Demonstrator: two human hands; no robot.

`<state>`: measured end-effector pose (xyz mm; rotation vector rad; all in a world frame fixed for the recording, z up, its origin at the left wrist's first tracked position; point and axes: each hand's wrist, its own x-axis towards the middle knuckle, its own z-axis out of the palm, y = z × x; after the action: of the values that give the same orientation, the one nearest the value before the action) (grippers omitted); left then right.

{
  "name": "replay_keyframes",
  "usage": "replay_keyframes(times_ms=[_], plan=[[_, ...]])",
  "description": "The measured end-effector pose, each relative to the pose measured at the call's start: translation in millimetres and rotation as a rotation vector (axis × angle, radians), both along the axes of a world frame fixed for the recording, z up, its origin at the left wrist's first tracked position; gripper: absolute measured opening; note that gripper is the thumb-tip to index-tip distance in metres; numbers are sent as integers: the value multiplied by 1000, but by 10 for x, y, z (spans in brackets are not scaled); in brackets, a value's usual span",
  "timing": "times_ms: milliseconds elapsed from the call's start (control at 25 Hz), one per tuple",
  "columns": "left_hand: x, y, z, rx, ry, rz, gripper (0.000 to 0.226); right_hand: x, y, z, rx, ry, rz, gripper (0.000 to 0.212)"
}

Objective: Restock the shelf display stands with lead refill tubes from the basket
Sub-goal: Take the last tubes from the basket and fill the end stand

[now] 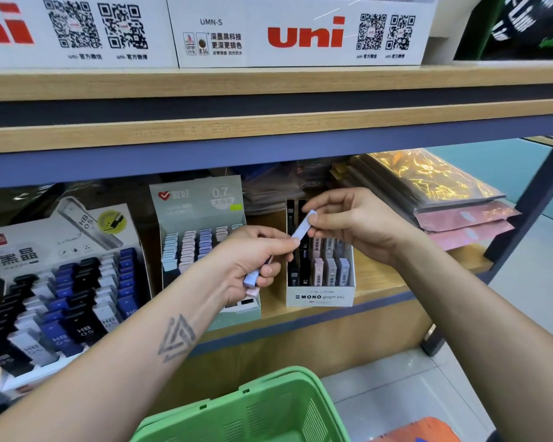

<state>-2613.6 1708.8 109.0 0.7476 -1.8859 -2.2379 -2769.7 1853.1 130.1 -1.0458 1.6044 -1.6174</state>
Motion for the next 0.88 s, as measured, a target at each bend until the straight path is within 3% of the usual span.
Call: replay_keyframes(times_ms=[200, 480, 600, 720, 880], plan=[[-52, 135, 1, -22, 28, -48, 15, -81, 279, -31, -6, 146, 14, 34], [-84, 388, 30, 245, -23, -289, 16, -143, 551, -32, -83, 111, 52, 27], [-124, 397, 8, 331, -105, -207, 19, -232, 558, -21, -73, 164, -137, 18], [-141, 345, -7, 467, -148, -84, 10, -383, 523, -71, 65, 355, -457, 14], [-132, 319, -18, 531, -100, -66, 15, -431, 417, -172, 226, 619, -540, 18]])
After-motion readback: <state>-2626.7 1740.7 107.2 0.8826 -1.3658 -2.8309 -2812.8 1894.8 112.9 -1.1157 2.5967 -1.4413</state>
